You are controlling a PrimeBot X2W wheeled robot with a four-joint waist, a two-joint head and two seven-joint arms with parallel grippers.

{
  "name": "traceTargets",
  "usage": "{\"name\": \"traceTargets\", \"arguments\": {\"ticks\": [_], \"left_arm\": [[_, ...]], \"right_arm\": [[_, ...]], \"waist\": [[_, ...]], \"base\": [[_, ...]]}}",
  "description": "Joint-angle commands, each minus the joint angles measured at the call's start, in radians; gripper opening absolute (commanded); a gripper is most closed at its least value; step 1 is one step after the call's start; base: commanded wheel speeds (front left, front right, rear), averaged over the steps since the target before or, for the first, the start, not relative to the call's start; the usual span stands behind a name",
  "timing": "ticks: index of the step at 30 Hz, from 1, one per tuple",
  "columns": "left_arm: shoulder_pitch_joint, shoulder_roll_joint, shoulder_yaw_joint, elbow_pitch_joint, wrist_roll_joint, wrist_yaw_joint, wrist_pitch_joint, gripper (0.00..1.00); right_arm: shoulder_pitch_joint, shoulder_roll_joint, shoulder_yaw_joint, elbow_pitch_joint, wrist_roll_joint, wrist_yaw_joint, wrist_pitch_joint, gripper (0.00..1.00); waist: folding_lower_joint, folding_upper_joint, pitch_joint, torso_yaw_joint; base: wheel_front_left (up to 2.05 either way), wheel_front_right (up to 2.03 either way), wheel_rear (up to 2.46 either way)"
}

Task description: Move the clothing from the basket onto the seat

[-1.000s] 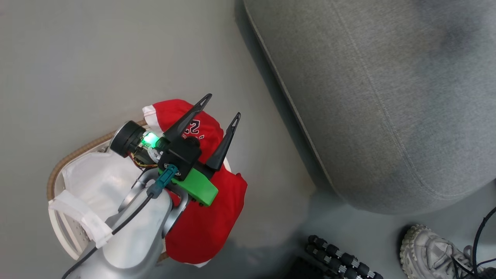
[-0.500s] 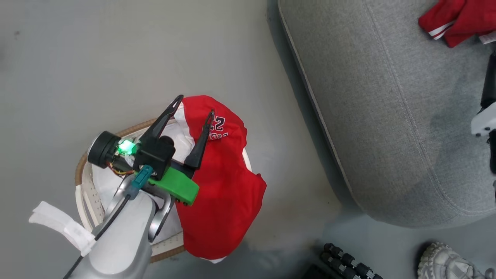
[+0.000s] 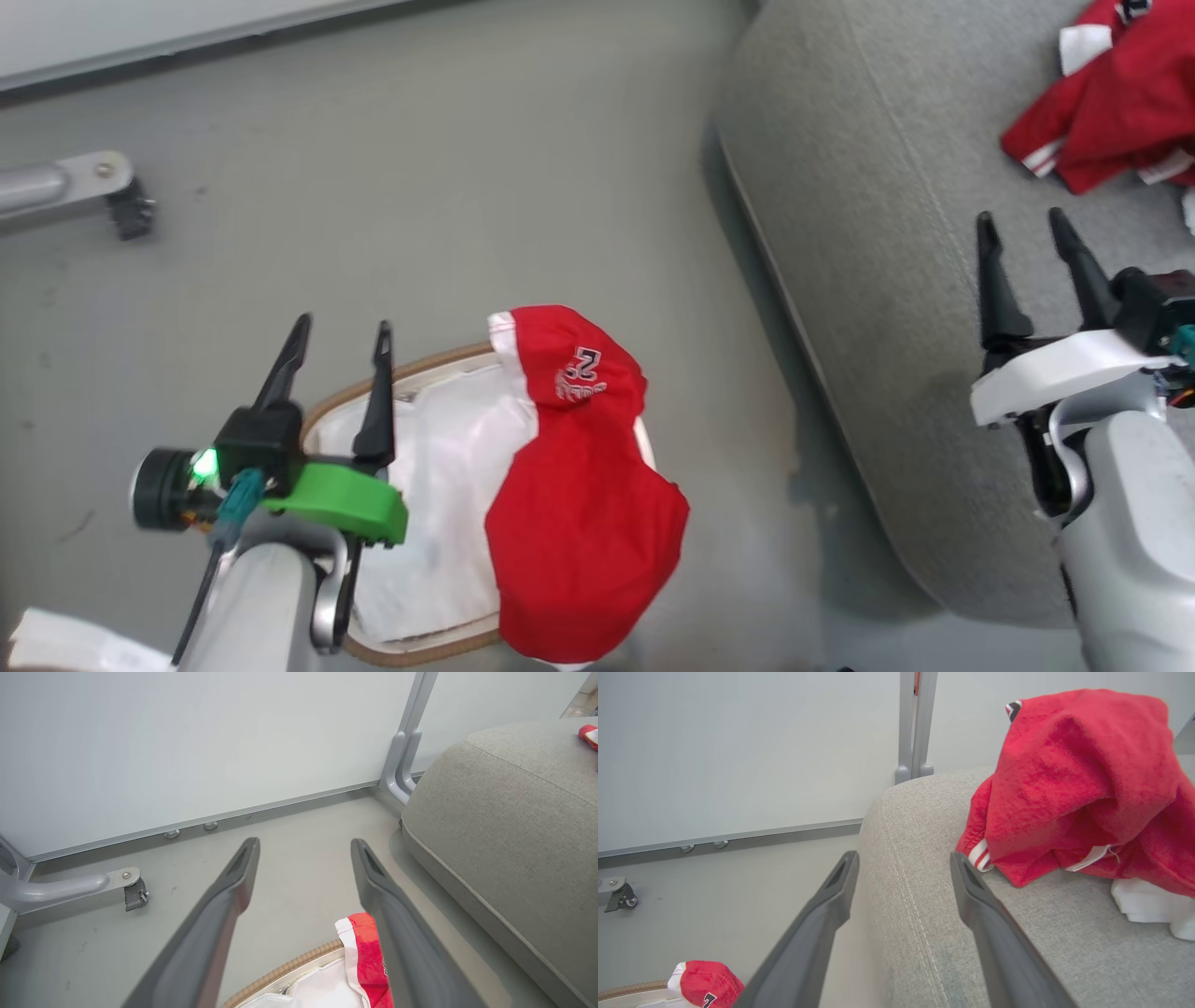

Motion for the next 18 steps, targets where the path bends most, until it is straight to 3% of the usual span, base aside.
{"name": "traceTargets", "arguments": {"ticks": [1,9,18], "left_arm": [[0.034,-0.007,0.029,-0.004,0.011,0.008,-0.001,1.0],[0.132,-0.049,0.161,-0.011,0.02,0.001,-0.001,1.0],[0.228,-0.071,0.228,-0.013,0.009,-0.016,-0.001,1.0]], "right_arm": [[0.026,0.009,0.01,-0.022,0.004,-0.001,-0.005,1.0],[0.105,0.055,0.037,-0.078,-0.01,-0.001,-0.005,1.0],[0.212,0.057,0.035,-0.089,-0.046,-0.001,-0.005,1.0]], "waist": [[0.0,0.0,-0.09,0.096],[0.0,0.0,-0.171,0.181],[0.0,0.0,-0.254,0.204]], "base": [[0.0,0.0,0.0],[0.0,0.0,0.0],[0.0,0.0,0.0]]}}
